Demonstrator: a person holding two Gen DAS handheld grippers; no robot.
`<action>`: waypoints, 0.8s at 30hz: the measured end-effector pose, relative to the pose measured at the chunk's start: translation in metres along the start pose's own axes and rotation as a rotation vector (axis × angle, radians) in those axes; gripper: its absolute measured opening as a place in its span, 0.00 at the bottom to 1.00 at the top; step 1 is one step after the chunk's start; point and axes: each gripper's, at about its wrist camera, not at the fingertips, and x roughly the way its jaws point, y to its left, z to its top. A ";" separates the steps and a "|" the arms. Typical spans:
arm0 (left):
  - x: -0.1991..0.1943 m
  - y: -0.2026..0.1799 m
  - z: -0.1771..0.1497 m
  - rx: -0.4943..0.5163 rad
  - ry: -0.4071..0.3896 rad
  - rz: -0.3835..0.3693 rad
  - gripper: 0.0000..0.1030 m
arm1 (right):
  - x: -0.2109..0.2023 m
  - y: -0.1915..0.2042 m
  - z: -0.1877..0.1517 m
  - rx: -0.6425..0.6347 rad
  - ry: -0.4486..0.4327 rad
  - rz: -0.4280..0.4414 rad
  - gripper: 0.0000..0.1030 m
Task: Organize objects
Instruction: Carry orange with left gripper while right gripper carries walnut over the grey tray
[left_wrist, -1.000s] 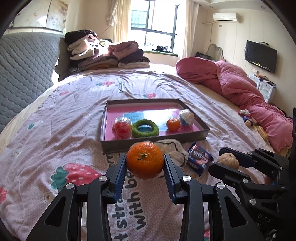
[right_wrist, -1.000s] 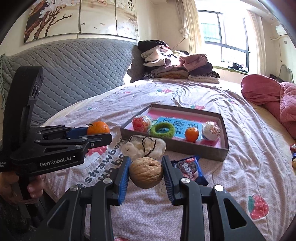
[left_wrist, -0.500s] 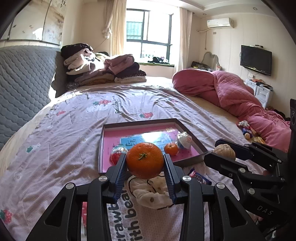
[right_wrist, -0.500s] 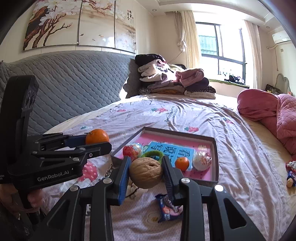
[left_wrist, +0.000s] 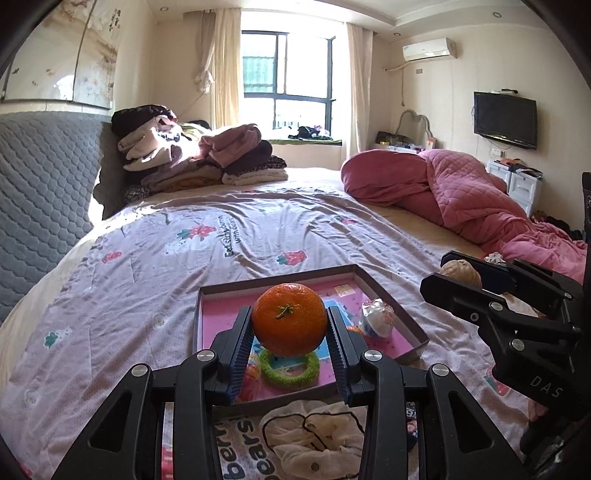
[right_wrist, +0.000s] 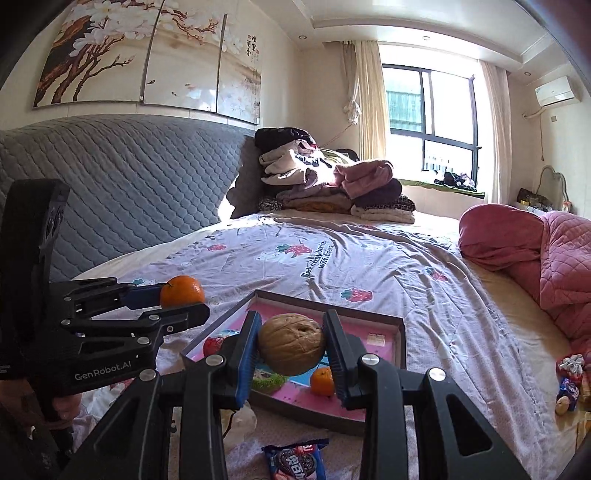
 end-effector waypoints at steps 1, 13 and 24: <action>0.004 0.000 0.001 -0.003 -0.007 -0.001 0.38 | 0.002 -0.002 0.001 -0.001 -0.001 -0.004 0.34; 0.051 0.011 -0.001 -0.016 0.040 -0.012 0.38 | 0.041 -0.012 -0.002 -0.025 0.034 -0.016 0.34; 0.097 0.011 -0.014 -0.019 0.119 -0.032 0.38 | 0.081 -0.023 -0.025 -0.018 0.156 -0.022 0.34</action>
